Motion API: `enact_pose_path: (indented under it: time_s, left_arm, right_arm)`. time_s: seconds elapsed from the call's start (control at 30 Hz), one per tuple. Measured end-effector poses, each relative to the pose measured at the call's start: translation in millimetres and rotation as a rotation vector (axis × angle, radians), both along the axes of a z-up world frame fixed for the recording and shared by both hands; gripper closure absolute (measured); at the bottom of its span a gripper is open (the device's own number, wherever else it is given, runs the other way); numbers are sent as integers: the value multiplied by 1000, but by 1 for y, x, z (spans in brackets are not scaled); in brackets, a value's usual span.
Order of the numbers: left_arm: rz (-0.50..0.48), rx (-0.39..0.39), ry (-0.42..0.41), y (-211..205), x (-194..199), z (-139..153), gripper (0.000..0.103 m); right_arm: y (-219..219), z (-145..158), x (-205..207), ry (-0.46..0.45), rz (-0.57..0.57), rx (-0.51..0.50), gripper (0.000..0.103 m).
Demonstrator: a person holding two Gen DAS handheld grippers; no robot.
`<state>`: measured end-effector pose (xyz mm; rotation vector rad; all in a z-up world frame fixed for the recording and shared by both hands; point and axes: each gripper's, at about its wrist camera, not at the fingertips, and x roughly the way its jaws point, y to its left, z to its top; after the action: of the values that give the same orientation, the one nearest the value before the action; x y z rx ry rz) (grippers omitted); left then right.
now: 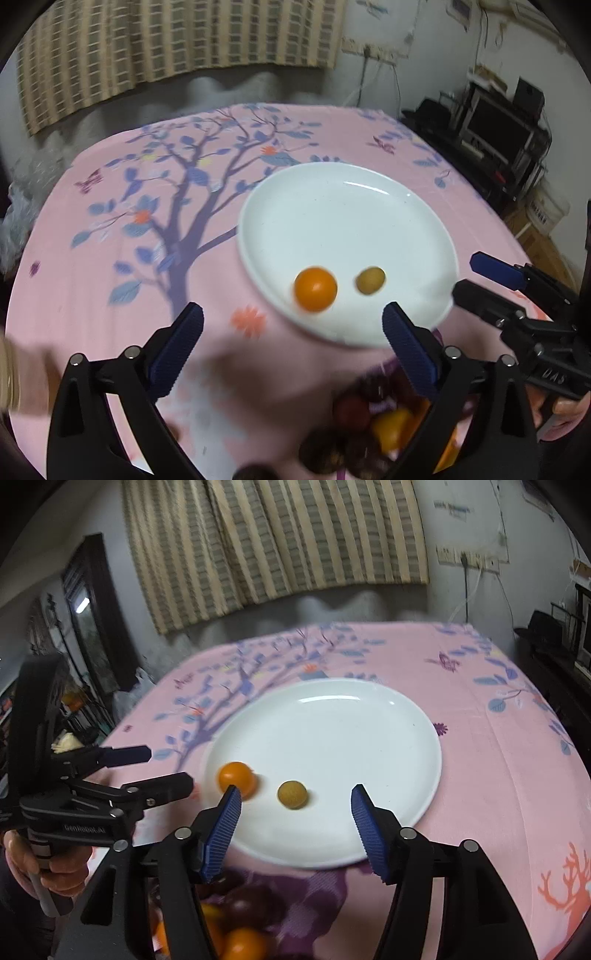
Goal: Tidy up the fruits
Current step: 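Grasp an orange with the left tool while the right tool carries the yellow fruit to the plate, then release the orange and yellow fruit onto the white plate with both tools, then grasp a tangerine with each tool and release both onto the plate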
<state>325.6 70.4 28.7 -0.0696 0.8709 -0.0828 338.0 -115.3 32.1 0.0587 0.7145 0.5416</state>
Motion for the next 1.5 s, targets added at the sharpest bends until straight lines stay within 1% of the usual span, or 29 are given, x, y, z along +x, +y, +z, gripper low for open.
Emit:
enact_pose_path:
  time_s: [0.1,0.13,0.17,0.23,0.27,0.3,0.37,0.43,0.5,0.63,0.77,0.9,0.97,1.03,1.1,1.17,1.23,1.27,1.3,1.37,1.4,1.43,1.5]
  left_arm:
    - [67,-31,-50,20,-49,-2,5]
    - [92,-26,-56,25,-60,-4,5]
    - [121,-24,-69,31,-74,-8,5]
    - [174,-44,-83,44,-99,-19,5]
    - [199,-52,-72,48,-108,-23,5]
    - [213,-59,-64,52,-114,-26,5]
    - [238,-78,-68,61,-127,-31,5]
    - [262,-58,-75,65,-137,-35,5]
    - [266,-36,-77,66,-143,-37,5]
    - [230,-55,-79,62,-148,-37,5]
    - [202,-32,-83,54,-148,-36,5]
    - [168,-33,-83,47,-150,-35,5]
    - [142,-30,-82,42,-150,-36,5]
    - [103,-17,-82,33,-151,-38,5]
    - [60,6,-82,24,-152,-39,5]
    - [-2,21,-78,13,-154,-41,5]
    - [-77,18,-68,2,-155,-43,13]
    - [-115,11,-56,-3,-155,-44,23]
    - [-137,6,-43,-5,-154,-46,29]
    - [-162,5,-16,-9,-152,-52,35]
    - [-163,9,-6,-10,-150,-55,36]
    - [-162,9,7,-10,-149,-57,36]
    - [-169,-4,31,-9,-145,-61,42]
  right_arm:
    - [3,2,-32,-37,39,25,39]
    - [7,0,-40,-25,66,21,39]
    - [13,-2,-46,6,111,19,39]
    - [23,-7,-55,27,156,13,39]
    - [27,-9,-59,22,165,-5,39]
    - [34,-12,-64,10,182,-54,39]
    - [44,-17,-72,-15,211,-123,39]
    - [52,-23,-80,-33,224,-183,39]
    - [56,-26,-84,-45,227,-224,39]
    - [55,-26,-87,-74,199,-275,39]
    - [53,-30,-84,-39,197,-281,40]
    - [59,-33,-88,-35,221,-307,42]
    - [63,-37,-89,-28,226,-334,48]
    - [63,-41,-88,-26,210,-361,57]
    - [60,-40,-87,-10,210,-334,58]
    - [53,-36,-84,24,217,-266,58]
    - [48,-31,-81,46,222,-197,58]
    - [46,-29,-81,46,220,-184,58]
    - [46,-27,-82,36,215,-184,58]
    - [45,-26,-83,21,199,-190,58]
    - [44,-25,-82,27,198,-184,58]
    - [43,-25,-81,39,198,-167,58]
    - [39,-25,-78,57,198,-136,58]
